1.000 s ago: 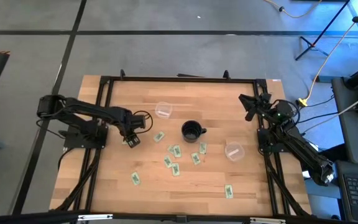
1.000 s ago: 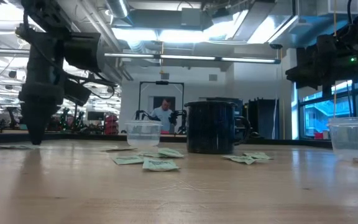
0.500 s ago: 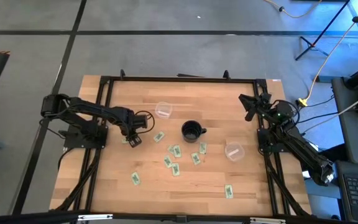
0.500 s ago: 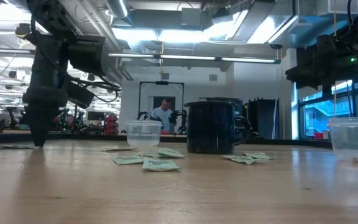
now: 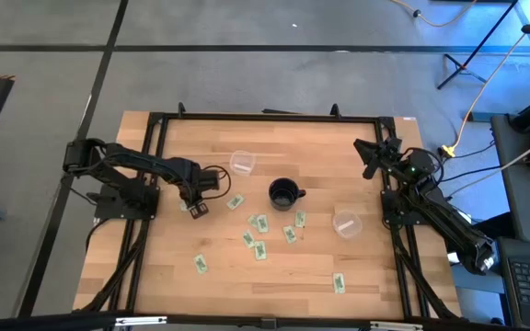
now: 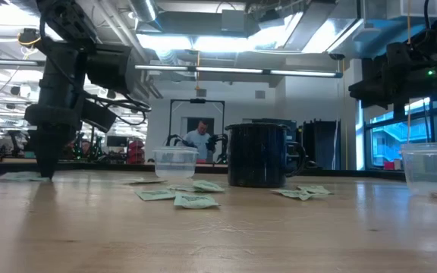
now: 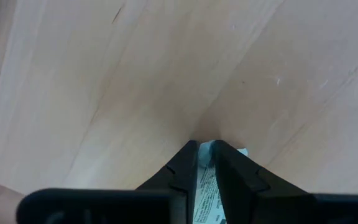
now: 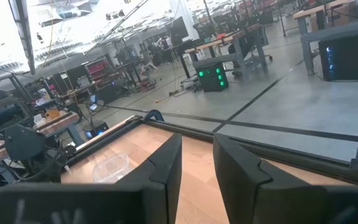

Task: Pick and place items into bin
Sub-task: Put the green stevia packet into the top transparent bin

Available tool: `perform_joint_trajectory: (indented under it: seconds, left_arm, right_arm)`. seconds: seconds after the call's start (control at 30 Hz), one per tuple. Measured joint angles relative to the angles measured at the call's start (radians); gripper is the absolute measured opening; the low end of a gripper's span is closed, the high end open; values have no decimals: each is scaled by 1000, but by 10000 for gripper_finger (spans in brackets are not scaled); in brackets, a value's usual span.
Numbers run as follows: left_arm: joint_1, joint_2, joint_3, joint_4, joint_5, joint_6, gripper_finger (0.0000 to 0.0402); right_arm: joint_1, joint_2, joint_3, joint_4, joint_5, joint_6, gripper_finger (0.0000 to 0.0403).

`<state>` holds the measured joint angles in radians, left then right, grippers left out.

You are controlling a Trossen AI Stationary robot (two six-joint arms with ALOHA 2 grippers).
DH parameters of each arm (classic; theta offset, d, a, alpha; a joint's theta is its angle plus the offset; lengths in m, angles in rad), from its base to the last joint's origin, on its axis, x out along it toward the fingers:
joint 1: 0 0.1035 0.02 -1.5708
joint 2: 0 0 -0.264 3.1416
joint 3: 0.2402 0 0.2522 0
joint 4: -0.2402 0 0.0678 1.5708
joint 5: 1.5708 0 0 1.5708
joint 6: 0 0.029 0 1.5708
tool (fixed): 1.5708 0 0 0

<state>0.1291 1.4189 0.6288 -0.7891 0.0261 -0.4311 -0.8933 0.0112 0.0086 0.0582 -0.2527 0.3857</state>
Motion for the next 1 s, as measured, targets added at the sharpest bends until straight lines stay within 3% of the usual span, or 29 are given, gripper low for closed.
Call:
perform_joint_trajectory:
  seconds: [0.37, 0.67, 1.0]
  left_arm:
    - [0, 0, 67, -22, -1, 143, 4]
    - [17, -2, 191, 5, -20, 295, 2]
    - [90, -3, 264, 454, -238, 563, 2]
  right_arm:
    - [0, 0, 0, 0, -1, 1, 95]
    - [0, 0, 0, 0, -1, 2, 95]
    - [0, 0, 0, 0, -1, 2, 95]
